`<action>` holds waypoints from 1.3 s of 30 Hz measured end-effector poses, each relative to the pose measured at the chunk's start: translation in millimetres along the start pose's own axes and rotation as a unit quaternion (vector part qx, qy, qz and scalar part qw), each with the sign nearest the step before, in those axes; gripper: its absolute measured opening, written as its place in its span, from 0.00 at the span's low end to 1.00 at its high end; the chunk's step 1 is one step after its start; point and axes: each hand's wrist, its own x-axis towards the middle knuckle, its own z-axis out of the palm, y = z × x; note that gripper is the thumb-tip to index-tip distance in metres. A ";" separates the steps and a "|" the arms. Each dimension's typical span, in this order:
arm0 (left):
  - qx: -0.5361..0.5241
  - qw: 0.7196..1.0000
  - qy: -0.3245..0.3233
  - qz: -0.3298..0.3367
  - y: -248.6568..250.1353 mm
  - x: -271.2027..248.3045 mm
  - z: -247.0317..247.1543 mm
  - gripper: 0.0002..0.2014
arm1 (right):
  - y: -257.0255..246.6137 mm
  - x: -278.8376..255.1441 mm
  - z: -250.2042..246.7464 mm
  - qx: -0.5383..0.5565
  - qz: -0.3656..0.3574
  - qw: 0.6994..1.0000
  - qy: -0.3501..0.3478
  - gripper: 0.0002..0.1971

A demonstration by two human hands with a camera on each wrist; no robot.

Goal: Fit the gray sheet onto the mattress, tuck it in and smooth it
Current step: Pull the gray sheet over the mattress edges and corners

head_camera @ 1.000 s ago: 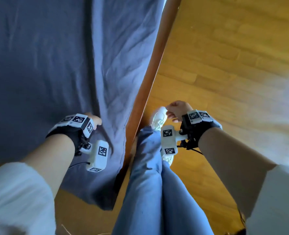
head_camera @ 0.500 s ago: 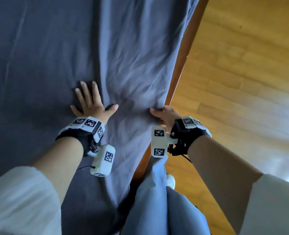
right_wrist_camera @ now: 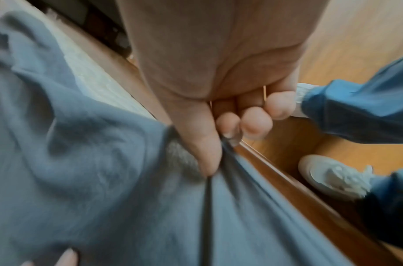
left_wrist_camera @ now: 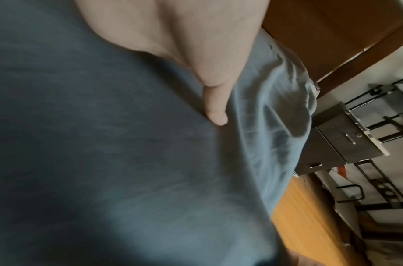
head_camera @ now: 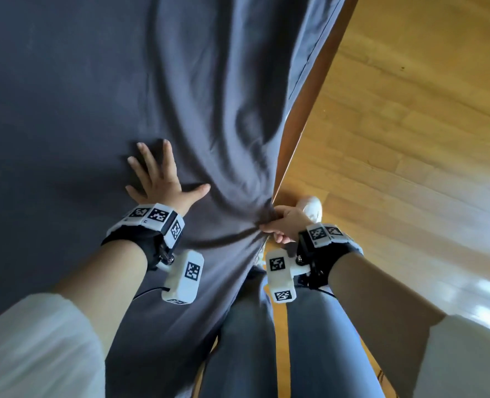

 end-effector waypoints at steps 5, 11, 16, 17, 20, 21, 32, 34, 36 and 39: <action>0.016 0.999 -0.029 0.017 72.5 24.3 -24.3 0.51 | -44.8 0.8 -78.4 -0.047 -0.015 0.997 0.062 0.12; 0.100 0.987 -0.113 -0.052 168.7 79.3 -41.1 0.49 | -151.4 20.2 -168.3 -0.002 -0.082 0.994 0.074 0.04; 0.147 0.970 -0.185 -0.063 173.0 84.2 -59.4 0.49 | -220.3 28.5 -178.4 0.010 -0.098 0.995 0.026 0.16; 0.154 0.966 -0.201 -0.062 174.2 85.1 -64.4 0.48 | -227.1 29.9 -176.2 -0.015 -0.093 0.995 0.028 0.13; 0.157 0.955 -0.239 -0.076 180.1 88.0 -71.2 0.48 | -236.4 38.2 -174.1 -0.109 -0.093 0.987 0.069 0.12; 0.158 0.954 -0.244 -0.079 181.2 88.4 -71.4 0.48 | -237.7 39.0 -176.3 -0.121 -0.100 0.985 0.076 0.10; 0.080 0.951 -0.265 -0.137 174.8 104.0 -68.1 0.39 | -206.7 32.3 -269.1 -0.176 -0.044 0.971 0.153 0.12; 0.089 0.950 -0.264 -0.145 183.3 103.2 -73.6 0.39 | -204.5 22.5 -285.2 -0.154 -0.027 0.977 0.146 0.10; 0.093 0.960 -0.221 -0.145 197.7 101.6 -82.0 0.43 | -208.8 12.6 -303.0 -0.134 -0.019 0.981 0.141 0.10; 0.049 0.986 -0.087 -0.134 236.4 98.5 -98.2 0.41 | -231.2 -0.6 -323.9 -0.122 -0.030 0.981 0.148 0.13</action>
